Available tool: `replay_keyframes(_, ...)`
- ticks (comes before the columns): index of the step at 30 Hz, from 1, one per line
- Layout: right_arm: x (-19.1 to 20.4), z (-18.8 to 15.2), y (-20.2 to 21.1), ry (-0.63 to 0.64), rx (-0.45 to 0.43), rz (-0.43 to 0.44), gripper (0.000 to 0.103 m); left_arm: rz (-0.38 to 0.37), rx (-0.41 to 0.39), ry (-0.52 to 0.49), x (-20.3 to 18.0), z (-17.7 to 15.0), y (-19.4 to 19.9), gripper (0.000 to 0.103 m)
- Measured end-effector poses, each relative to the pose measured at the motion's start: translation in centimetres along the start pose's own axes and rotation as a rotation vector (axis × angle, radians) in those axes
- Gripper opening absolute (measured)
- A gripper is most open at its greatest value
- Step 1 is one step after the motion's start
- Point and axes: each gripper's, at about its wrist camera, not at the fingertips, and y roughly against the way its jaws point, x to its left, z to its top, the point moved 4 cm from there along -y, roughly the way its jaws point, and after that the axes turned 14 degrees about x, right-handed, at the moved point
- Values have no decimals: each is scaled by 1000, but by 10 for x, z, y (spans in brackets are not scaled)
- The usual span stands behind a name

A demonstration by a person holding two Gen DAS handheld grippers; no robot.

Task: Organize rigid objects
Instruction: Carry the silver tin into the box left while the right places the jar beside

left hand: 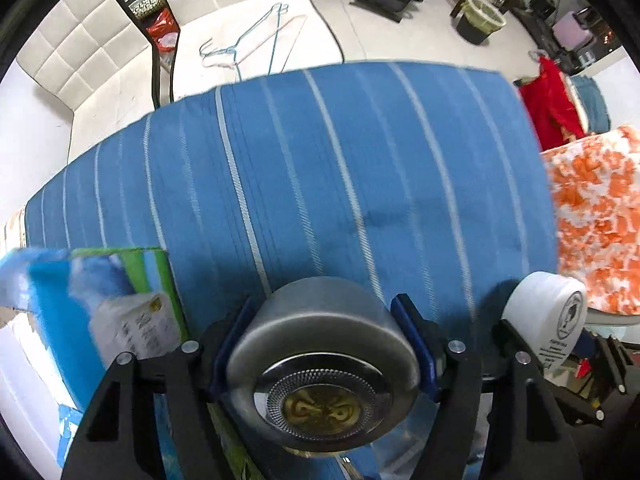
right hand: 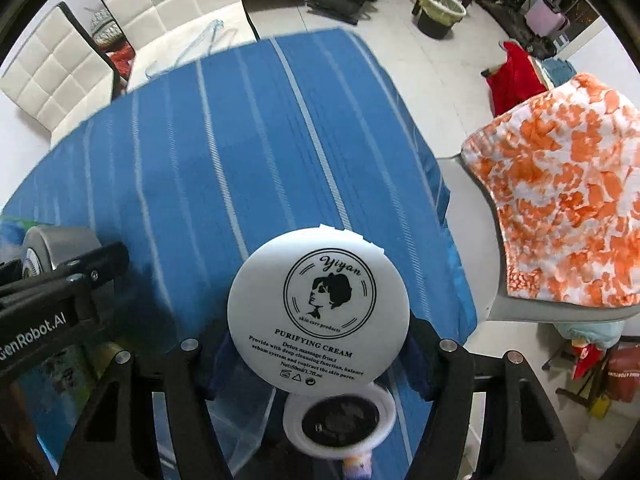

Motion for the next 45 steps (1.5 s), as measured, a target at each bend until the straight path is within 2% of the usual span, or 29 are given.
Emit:
replay_keyframes(6,24,-31,57,40,-85,54,70,-64,-127,-8,3,-37,60,68)
replay_keyframes(9,44,-53,88,72,-135,94,70,-105,-190,6,28,-51,88,68)
replay_keyframes(14,104,-92,131,150,-185,165,70,-148,-252,61,92,-90,128,68)
replay_keyframes(18,173,-112,139,231,-178,192,70,-134,-251,125,158,-119,130,68)
replay_keyframes(22,243,-112,126,259,-136,218,70,-122,-209,203,218,-133,112,68)
replay_keyframes(24,278,-105,111,279,-112,200,70,-124,-190,233,246,-134,98,68)
replay_keyframes(28,325,-83,70,272,-39,165,70,-128,-144,273,292,-124,68,68)
replay_keyframes(31,340,-65,38,253,-4,127,70,-137,-108,277,321,-124,50,68)
replay_keyframes(38,361,-48,-13,214,35,24,70,-166,-58,268,330,-105,16,68)
replay_keyframes(45,367,-43,-31,212,32,-11,70,-156,-34,220,320,-90,1,68)
